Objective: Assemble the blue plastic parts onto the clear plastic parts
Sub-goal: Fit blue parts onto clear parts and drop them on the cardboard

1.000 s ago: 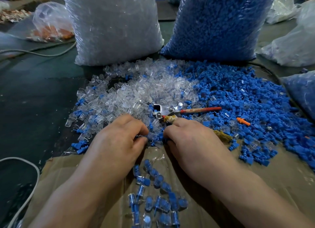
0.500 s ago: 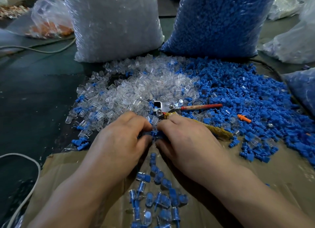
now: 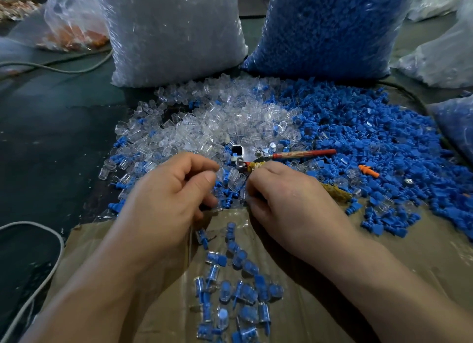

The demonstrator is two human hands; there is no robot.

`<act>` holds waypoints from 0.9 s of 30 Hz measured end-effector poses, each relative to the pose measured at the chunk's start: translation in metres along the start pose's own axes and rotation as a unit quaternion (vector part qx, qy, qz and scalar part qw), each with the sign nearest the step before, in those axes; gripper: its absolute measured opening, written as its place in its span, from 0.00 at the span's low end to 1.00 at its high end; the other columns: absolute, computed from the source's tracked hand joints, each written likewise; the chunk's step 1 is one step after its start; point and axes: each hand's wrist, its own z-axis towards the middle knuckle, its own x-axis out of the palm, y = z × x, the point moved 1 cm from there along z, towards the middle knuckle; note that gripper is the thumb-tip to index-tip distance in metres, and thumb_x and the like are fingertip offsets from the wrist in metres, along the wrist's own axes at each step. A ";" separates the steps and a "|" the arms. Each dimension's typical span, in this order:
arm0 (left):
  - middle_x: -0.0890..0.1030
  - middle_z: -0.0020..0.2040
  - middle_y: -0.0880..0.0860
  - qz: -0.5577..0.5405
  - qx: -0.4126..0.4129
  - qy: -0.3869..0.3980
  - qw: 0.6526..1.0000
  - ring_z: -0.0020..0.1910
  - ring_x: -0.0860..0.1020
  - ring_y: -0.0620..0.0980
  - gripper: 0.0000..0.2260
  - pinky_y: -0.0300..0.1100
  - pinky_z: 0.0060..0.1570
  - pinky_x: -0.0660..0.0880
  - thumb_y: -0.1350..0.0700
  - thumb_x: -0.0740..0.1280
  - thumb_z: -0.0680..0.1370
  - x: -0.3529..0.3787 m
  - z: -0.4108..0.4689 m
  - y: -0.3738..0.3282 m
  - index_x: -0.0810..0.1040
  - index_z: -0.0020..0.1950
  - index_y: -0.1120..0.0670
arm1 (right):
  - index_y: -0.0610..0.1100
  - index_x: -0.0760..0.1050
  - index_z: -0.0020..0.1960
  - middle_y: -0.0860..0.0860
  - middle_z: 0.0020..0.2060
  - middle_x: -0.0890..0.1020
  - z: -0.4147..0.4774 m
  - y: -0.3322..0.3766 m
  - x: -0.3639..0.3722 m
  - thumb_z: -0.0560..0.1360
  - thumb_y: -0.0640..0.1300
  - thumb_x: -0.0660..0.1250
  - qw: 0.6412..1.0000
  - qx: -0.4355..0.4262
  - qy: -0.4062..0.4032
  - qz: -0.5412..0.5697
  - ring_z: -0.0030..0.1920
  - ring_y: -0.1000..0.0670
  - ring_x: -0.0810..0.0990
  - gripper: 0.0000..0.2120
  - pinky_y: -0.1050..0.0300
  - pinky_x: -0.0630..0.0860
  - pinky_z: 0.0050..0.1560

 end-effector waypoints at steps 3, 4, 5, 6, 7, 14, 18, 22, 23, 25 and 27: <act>0.86 0.42 0.54 -0.172 -0.053 0.014 0.984 0.40 0.86 0.53 0.12 0.38 0.32 0.80 0.59 0.63 0.81 -0.007 0.001 -0.001 0.84 0.46 0.46 | 0.51 0.71 0.43 0.56 0.41 0.74 -0.001 -0.004 -0.001 0.78 0.48 0.63 0.998 0.028 -0.019 0.045 0.40 0.55 0.73 0.06 0.54 0.74 0.41; 0.86 0.43 0.56 -0.204 -0.056 0.038 0.977 0.42 0.86 0.56 0.10 0.39 0.34 0.81 0.58 0.64 0.80 -0.010 0.001 0.000 0.84 0.47 0.47 | 0.52 0.70 0.41 0.57 0.40 0.74 -0.002 -0.005 -0.002 0.77 0.49 0.64 0.997 0.040 -0.028 0.056 0.39 0.57 0.73 0.07 0.57 0.73 0.39; 0.86 0.44 0.57 -0.218 -0.052 0.075 0.972 0.44 0.86 0.57 0.09 0.41 0.36 0.82 0.55 0.64 0.79 -0.012 0.002 0.000 0.84 0.48 0.49 | 0.52 0.70 0.41 0.57 0.39 0.74 -0.003 -0.006 -0.002 0.77 0.49 0.65 0.996 0.052 -0.039 0.065 0.38 0.57 0.72 0.07 0.60 0.71 0.38; 0.86 0.46 0.58 -0.225 -0.047 0.117 0.966 0.46 0.86 0.58 0.08 0.43 0.40 0.83 0.54 0.64 0.78 -0.012 0.002 0.001 0.84 0.50 0.50 | 0.52 0.70 0.40 0.57 0.38 0.74 -0.003 -0.007 -0.002 0.76 0.49 0.65 0.994 0.062 -0.051 0.072 0.38 0.57 0.72 0.07 0.63 0.70 0.36; 0.86 0.48 0.59 -0.227 -0.039 0.158 0.960 0.49 0.86 0.59 0.07 0.44 0.44 0.83 0.54 0.65 0.80 -0.012 0.001 0.002 0.83 0.51 0.51 | 0.51 0.70 0.40 0.57 0.37 0.74 -0.004 -0.007 -0.002 0.76 0.48 0.65 0.993 0.069 -0.061 0.078 0.38 0.57 0.72 0.07 0.63 0.70 0.37; 0.84 0.57 0.62 -0.254 -0.024 0.316 0.914 0.58 0.82 0.62 0.10 0.57 0.58 0.80 0.57 0.63 0.82 -0.001 -0.008 0.005 0.79 0.59 0.58 | 0.50 0.72 0.38 0.56 0.34 0.75 -0.007 -0.010 -0.006 0.73 0.45 0.68 0.987 0.091 -0.073 0.114 0.40 0.56 0.73 0.06 0.60 0.70 0.40; 0.83 0.59 0.63 -0.263 -0.012 0.364 0.894 0.61 0.80 0.64 0.10 0.56 0.62 0.77 0.56 0.64 0.82 0.001 -0.011 0.005 0.79 0.59 0.59 | 0.50 0.73 0.39 0.57 0.35 0.75 -0.006 -0.012 -0.009 0.73 0.44 0.69 0.987 0.089 -0.068 0.118 0.41 0.57 0.74 0.07 0.62 0.70 0.42; 0.83 0.59 0.63 -0.274 -0.024 0.386 0.881 0.60 0.80 0.66 0.09 0.55 0.60 0.77 0.55 0.64 0.81 -0.003 -0.012 0.006 0.79 0.59 0.57 | 0.50 0.74 0.40 0.58 0.36 0.75 -0.007 -0.012 -0.009 0.74 0.44 0.69 0.988 0.078 -0.070 0.111 0.42 0.57 0.73 0.06 0.63 0.69 0.43; 0.83 0.59 0.64 -0.277 -0.025 0.386 0.880 0.60 0.79 0.66 0.09 0.55 0.59 0.77 0.56 0.64 0.81 -0.004 -0.012 0.008 0.79 0.58 0.57 | 0.50 0.74 0.41 0.58 0.37 0.75 -0.007 -0.012 -0.009 0.74 0.44 0.70 0.989 0.075 -0.069 0.108 0.43 0.57 0.73 0.05 0.63 0.69 0.44; 0.82 0.58 0.66 -0.302 -0.035 0.385 0.871 0.61 0.79 0.68 0.09 0.55 0.60 0.78 0.58 0.65 0.81 -0.005 -0.011 0.009 0.80 0.58 0.59 | 0.50 0.76 0.44 0.59 0.40 0.75 -0.006 -0.013 -0.009 0.74 0.45 0.70 0.990 0.069 -0.061 0.103 0.44 0.58 0.73 0.03 0.64 0.68 0.46; 0.82 0.57 0.68 -0.343 -0.056 0.358 0.867 0.59 0.80 0.71 0.08 0.56 0.58 0.79 0.59 0.66 0.81 -0.005 -0.009 0.008 0.80 0.58 0.60 | 0.51 0.76 0.45 0.59 0.42 0.75 -0.006 -0.013 -0.009 0.75 0.46 0.70 0.991 0.068 -0.054 0.099 0.45 0.59 0.73 0.03 0.66 0.68 0.47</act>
